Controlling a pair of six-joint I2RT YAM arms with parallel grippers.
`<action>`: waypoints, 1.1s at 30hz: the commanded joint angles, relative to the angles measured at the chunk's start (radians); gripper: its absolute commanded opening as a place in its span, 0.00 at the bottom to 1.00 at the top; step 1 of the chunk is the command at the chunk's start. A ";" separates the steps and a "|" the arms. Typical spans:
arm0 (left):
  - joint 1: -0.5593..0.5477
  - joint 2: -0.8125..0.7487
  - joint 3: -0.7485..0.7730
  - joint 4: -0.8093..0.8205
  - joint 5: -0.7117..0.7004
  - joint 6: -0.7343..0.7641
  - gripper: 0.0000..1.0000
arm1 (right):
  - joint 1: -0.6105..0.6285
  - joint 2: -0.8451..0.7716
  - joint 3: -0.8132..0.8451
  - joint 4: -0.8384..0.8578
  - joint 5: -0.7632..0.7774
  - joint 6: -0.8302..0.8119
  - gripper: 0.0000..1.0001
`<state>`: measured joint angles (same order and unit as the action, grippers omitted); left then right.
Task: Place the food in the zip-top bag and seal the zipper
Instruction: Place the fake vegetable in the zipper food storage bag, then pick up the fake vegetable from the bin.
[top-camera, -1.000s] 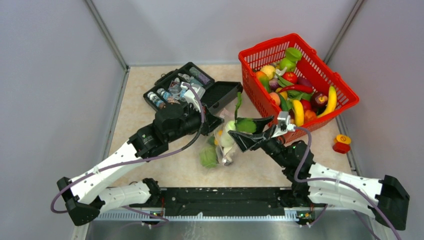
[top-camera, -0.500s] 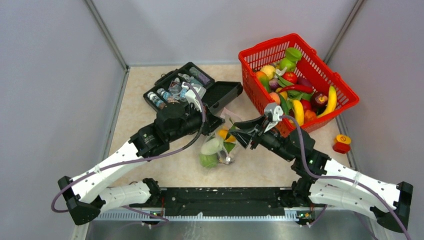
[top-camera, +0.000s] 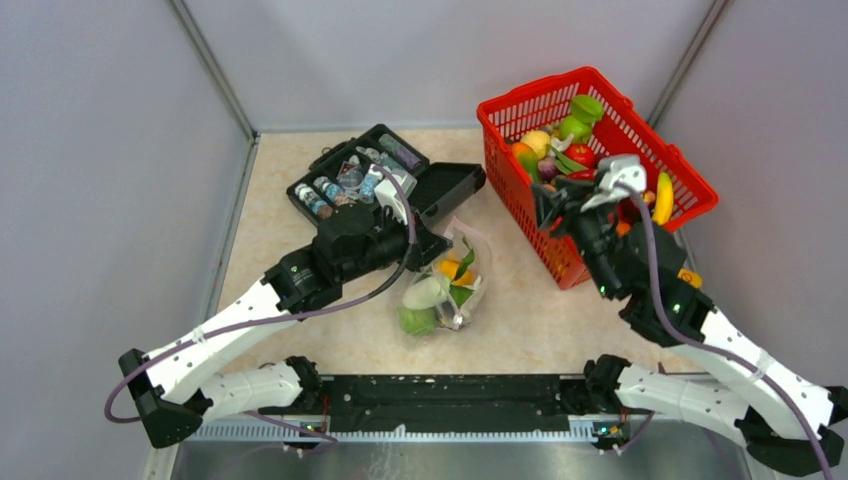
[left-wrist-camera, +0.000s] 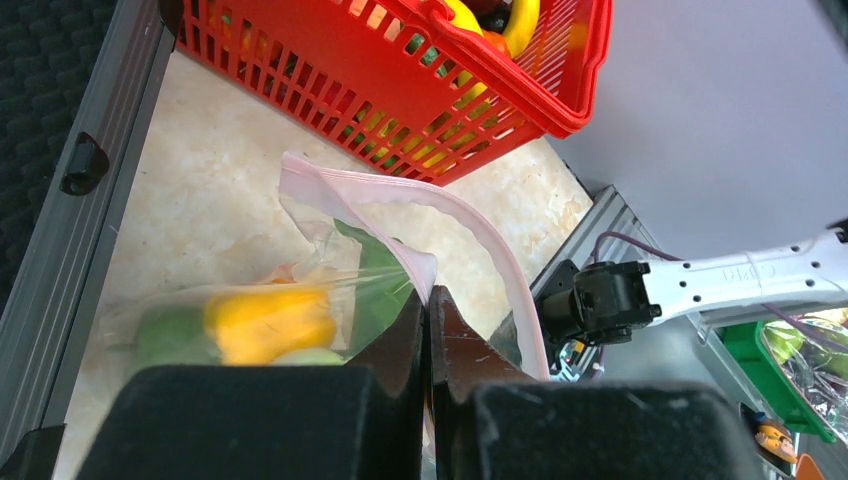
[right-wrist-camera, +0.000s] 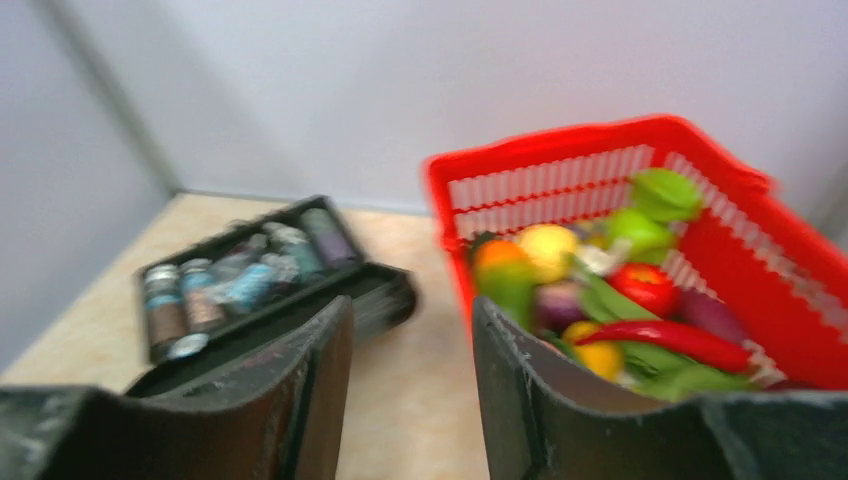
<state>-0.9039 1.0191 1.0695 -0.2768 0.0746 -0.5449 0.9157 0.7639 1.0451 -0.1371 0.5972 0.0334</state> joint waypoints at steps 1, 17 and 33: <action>-0.003 -0.011 0.010 0.038 0.016 0.002 0.00 | -0.325 0.141 0.219 -0.305 -0.130 0.016 0.49; -0.003 -0.019 0.007 0.015 -0.001 0.014 0.00 | -0.882 0.625 0.391 -0.398 -0.607 0.122 0.60; -0.003 -0.010 0.012 0.003 -0.016 0.031 0.00 | -0.883 0.745 0.342 -0.455 -0.665 0.009 0.68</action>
<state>-0.9043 1.0145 1.0695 -0.2928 0.0624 -0.5274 0.0360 1.5318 1.3819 -0.6220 0.0341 0.0662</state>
